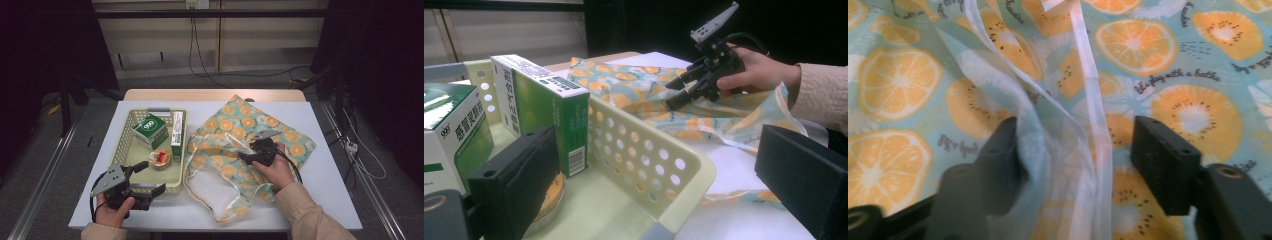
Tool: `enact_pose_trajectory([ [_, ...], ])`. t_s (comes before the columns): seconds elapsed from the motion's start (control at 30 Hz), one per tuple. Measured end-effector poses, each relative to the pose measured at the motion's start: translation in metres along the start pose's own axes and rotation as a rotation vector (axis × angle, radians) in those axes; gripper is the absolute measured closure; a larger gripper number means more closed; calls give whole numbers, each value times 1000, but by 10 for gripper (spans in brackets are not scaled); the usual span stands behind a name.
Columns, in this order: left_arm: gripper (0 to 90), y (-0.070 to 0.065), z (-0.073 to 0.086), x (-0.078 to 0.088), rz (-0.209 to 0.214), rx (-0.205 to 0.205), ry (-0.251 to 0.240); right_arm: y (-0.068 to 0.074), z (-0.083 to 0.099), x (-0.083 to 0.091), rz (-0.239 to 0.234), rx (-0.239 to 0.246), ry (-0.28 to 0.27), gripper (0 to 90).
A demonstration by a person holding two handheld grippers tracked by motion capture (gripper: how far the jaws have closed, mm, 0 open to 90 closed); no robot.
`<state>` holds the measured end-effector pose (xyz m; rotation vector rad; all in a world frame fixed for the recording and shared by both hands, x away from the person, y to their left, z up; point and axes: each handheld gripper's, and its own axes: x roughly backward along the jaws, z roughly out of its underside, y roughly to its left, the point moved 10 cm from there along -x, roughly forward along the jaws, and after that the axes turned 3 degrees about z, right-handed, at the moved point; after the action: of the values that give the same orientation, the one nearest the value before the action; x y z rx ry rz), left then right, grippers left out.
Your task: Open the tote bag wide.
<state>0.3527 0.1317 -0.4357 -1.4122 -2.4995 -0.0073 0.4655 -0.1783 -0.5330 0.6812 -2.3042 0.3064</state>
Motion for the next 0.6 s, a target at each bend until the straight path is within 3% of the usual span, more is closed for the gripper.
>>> enact_pose_trajectory([
  [0.3, 39, -3, -4, -2, 8, 2, -3, -6, -3, 0, 6, 9, 12, 835],
  [0.37, 38, -3, -7, -2, 10, -1, -4, -6, -4, 1, 6, 1, 34, 862],
  [0.47, 38, -4, -12, 0, 14, -4, -8, -8, -10, 5, -31, -59, 32, 881],
  [0.6, 38, -3, -20, 1, 16, -9, -13, -14, -28, 21, -36, -57, 2, 884],
])
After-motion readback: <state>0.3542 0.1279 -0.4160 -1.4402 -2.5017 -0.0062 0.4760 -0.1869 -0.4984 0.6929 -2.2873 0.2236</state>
